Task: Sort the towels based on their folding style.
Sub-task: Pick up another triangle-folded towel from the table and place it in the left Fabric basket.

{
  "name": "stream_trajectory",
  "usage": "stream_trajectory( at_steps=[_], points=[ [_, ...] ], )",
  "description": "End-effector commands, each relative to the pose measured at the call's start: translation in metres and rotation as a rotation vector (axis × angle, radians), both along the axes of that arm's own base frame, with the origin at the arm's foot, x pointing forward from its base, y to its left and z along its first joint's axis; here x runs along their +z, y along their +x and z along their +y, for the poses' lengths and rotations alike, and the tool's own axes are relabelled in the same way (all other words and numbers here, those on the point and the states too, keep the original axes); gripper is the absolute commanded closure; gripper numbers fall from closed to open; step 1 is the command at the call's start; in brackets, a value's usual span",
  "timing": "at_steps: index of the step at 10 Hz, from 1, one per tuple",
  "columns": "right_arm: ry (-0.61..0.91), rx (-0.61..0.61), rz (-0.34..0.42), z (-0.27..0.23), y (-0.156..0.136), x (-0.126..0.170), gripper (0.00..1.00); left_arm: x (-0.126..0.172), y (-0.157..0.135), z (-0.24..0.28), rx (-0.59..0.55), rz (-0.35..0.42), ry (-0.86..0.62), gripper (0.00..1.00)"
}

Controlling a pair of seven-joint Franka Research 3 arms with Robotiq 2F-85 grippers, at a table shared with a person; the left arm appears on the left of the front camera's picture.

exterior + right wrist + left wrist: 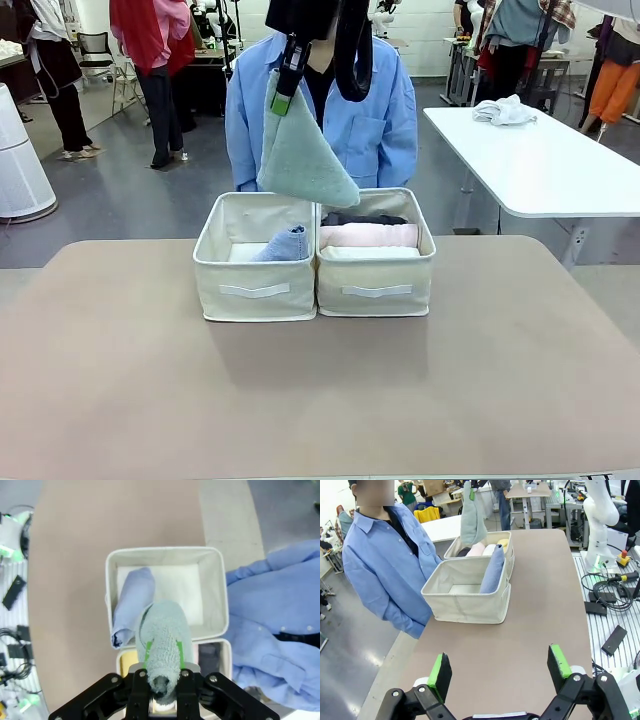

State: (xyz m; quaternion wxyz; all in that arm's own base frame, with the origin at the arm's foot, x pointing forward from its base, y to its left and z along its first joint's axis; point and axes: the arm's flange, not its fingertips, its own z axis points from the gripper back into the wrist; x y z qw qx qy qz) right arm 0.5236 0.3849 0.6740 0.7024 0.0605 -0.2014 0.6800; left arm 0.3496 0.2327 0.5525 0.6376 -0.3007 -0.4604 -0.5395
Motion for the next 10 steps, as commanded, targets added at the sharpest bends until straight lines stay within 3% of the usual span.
stream_trajectory(
  at_steps=[1, 5, 8, 10],
  points=[
    [-0.007, 0.009, 0.015, -0.005, -0.003, -0.001, 0.83, 0.0, -0.002, -0.001, -0.001, -0.026, -0.015, 0.0],
    [-0.008, 0.002, 0.011, -0.001, 0.0, -0.003, 0.83, 0.0, -0.002, -0.001, -0.001, -0.026, -0.015, 0.0],
    [0.024, 0.075, 0.023, 0.05, 0.009, -0.011, 0.83, 0.0, -0.002, -0.001, -0.001, -0.026, -0.015, 0.0],
    [0.106, 0.053, 0.022, 0.064, 0.016, -0.024, 0.83, 0.0, -0.002, -0.001, -0.001, -0.026, -0.015, 0.0]
  ],
)
